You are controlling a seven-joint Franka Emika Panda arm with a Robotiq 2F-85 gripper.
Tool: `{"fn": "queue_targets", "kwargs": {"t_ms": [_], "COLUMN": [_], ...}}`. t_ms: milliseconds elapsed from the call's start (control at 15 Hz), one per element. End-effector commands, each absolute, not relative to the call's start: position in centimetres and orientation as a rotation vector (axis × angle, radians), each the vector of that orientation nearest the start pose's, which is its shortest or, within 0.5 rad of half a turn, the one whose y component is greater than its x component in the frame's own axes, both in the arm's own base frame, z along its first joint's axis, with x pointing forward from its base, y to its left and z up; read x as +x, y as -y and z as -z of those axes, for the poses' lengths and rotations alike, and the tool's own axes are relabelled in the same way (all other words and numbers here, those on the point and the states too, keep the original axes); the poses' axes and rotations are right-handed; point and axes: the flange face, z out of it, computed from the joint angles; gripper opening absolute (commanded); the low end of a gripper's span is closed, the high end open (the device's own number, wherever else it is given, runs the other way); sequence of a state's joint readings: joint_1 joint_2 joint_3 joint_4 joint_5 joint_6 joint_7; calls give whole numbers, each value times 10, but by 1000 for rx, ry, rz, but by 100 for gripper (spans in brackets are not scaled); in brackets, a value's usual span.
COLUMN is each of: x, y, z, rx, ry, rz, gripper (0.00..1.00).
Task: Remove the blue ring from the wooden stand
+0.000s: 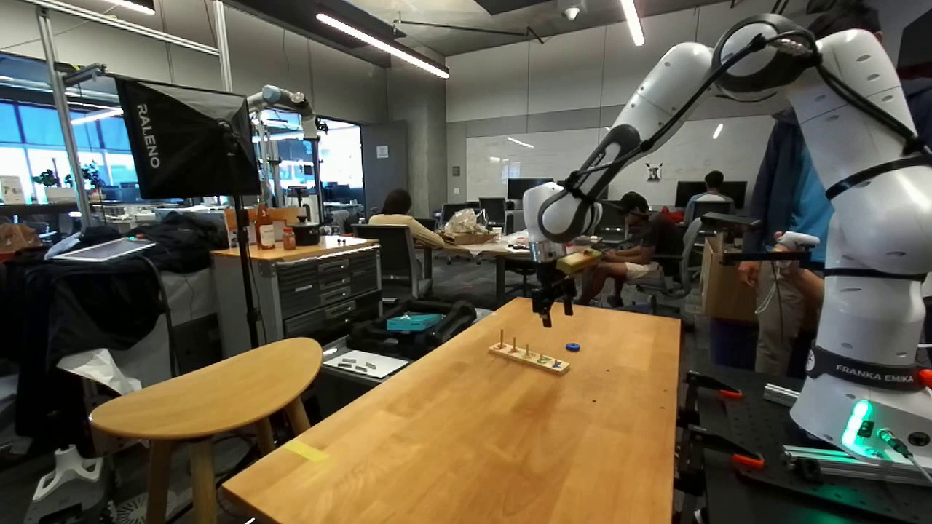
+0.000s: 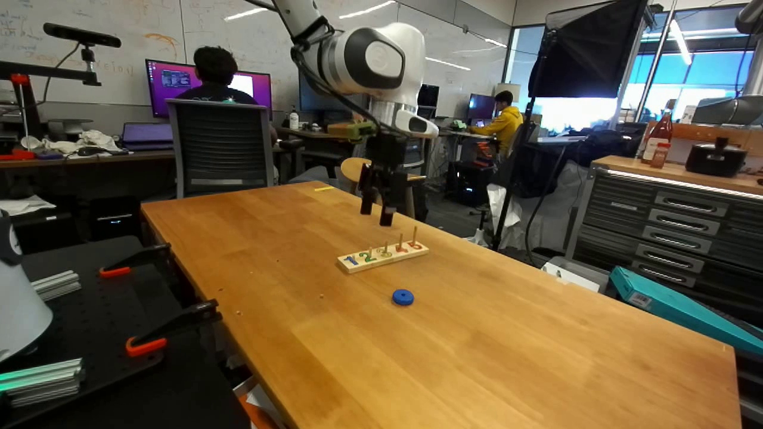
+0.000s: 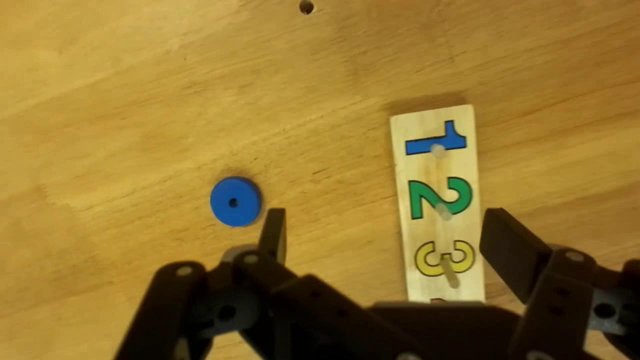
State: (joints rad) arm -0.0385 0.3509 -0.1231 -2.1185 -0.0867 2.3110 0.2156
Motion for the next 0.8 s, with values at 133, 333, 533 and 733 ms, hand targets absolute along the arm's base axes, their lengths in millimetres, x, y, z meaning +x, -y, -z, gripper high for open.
{"fn": "queue_targets", "kwargs": {"t_ms": [133,333,533,733], "x": [541,535,540,539], "y": [64,55,57,57], "z": [-340,-370,-365,-365], "rx": [-3181,-3179,-3200,-3199], "ry": [-307,-247,-278,-270], "rz": [-278,-244,-235,-237], "gripper": [100,100,100,100]}}
